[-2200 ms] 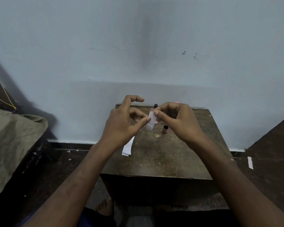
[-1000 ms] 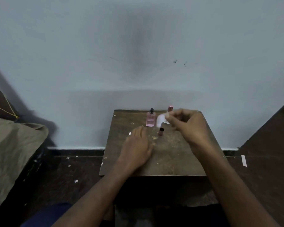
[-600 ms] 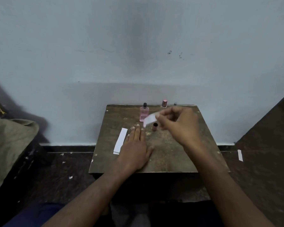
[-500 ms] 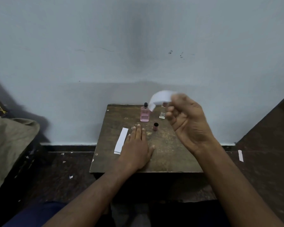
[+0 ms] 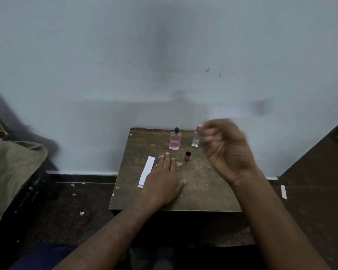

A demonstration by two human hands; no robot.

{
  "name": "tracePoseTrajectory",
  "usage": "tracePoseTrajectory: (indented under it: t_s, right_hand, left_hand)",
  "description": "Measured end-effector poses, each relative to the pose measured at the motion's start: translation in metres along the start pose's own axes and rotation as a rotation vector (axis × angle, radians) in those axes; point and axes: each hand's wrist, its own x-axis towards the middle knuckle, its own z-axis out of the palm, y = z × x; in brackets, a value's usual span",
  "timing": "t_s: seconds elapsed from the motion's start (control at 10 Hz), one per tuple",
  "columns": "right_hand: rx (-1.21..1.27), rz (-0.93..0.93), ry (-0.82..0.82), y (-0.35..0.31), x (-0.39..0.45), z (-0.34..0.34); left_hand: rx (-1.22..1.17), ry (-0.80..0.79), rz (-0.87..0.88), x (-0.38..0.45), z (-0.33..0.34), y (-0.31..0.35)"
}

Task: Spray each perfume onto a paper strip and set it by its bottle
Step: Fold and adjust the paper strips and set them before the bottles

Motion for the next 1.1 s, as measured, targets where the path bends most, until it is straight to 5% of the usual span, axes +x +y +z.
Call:
tracePoseTrajectory:
  t_s: [0.1, 0.2, 0.3, 0.4, 0.5, 0.6, 0.7, 0.8, 0.9, 1.0, 1.1]
  right_hand:
    - [-1.087, -0.034, 0.425, 0.017, -0.001, -0.007]
    - [-1.003, -0.251, 0.354, -0.005, 0.001, 0.008]
    - [-0.118, -0.241, 0.023, -0.041, -0.004, 0.034]
    - [0.345, -0.099, -0.075, -0.035, -0.002, 0.020]
    - [-0.825, -0.046, 0.442, 0.014, -0.001, -0.026]
    - [-0.875, -0.174, 0.633, 0.028, 0.008, -0.046]
    - [-0.344, -0.242, 0.414, 0.005, 0.020, -0.032]
    - [0.229, -0.191, -0.036, -0.010, 0.021, -0.001]
    - [0.114, -0.177, -0.009, -0.021, 0.023, 0.010]
    - [-0.948, -0.207, 0.351, 0.010, 0.038, -0.016]
    - [-1.241, -0.332, 0.616, 0.021, 0.045, -0.026]
  left_hand:
    - [-0.026, -0.010, 0.014, -0.002, -0.007, -0.001]
    - [-0.037, -0.040, 0.019, -0.005, -0.012, -0.002]
    - [-0.040, -0.045, 0.040, -0.006, -0.016, -0.003]
    - [-0.048, -0.025, 0.082, -0.008, -0.020, -0.003]
    - [-0.075, 0.095, 0.155, -0.012, -0.031, -0.001]
    - [-0.148, 0.194, 0.224, -0.016, -0.042, 0.001]
    - [-0.187, 0.226, 0.235, -0.018, -0.047, 0.002]
    - [-0.191, 0.264, 0.242, -0.016, -0.051, 0.001]
    - [-0.177, 0.314, 0.261, -0.017, -0.051, -0.003]
    - [-0.138, 0.384, 0.278, -0.015, -0.049, -0.008]
    - [-0.102, 0.412, 0.236, -0.014, -0.053, -0.011]
